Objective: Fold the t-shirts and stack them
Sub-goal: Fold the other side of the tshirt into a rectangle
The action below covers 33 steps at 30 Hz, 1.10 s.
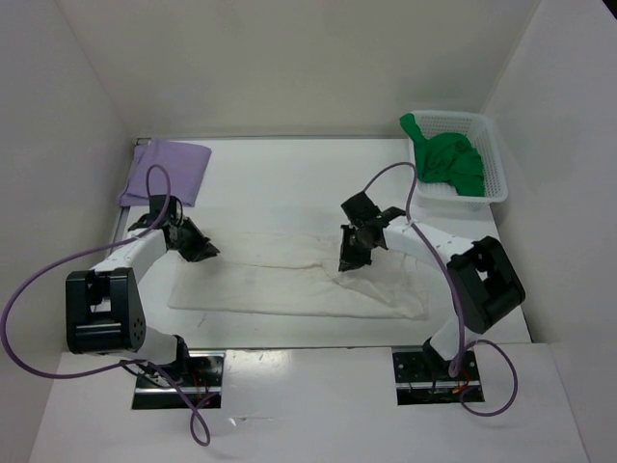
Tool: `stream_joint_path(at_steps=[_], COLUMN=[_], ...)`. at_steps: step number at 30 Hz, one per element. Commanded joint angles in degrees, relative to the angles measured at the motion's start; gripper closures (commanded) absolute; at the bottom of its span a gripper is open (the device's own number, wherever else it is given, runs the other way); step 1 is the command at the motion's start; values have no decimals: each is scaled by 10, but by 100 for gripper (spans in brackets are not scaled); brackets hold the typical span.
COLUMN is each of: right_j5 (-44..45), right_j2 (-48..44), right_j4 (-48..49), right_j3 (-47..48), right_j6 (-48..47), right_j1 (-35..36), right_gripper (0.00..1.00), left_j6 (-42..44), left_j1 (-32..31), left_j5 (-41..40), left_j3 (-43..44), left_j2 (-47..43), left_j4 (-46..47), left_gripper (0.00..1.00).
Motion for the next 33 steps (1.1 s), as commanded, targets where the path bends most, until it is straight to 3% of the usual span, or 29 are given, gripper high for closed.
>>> stream_joint_path(at_steps=[1, 3, 4, 6, 9, 11, 15, 17, 20, 23, 33], right_j5=[-90, -120, -148, -168, -141, -117, -71, -15, 19, 58, 75], right_j2=[-34, -34, -41, -54, -85, -95, -97, -77, -42, -4, 36], right_j4=[-38, -44, -49, -56, -77, -83, -3, 21, 65, 77, 90], right_j3=[-7, -7, -12, -4, 27, 27, -14, -30, -42, -42, -67], right_j6=[-5, 1, 1, 6, -11, -17, -8, 5, 27, 27, 54], right_j1=[41, 62, 68, 68, 68, 29, -62, -80, -118, -150, -232], right_gripper=[94, 86, 74, 62, 59, 59, 89, 100, 100, 100, 100], left_j6=[-4, -9, -9, -9, -22, -29, -34, -34, -28, -22, -22], left_j1=[-2, -2, -2, -2, -13, -49, -133, -151, -151, -124, 33], left_j5=[15, 22, 22, 28, 33, 33, -5, -10, -16, -22, 36], left_j3=[20, 27, 33, 38, 43, 43, 73, 84, 90, 75, -8], left_j2=[-15, -15, -15, -15, -15, -21, 23, 56, 119, 126, 149], left_j4=[12, 12, 12, 12, 12, 29, 56, 56, 62, 56, 62], left_gripper=[79, 79, 79, 79, 78, 78, 78, 78, 78, 79, 79])
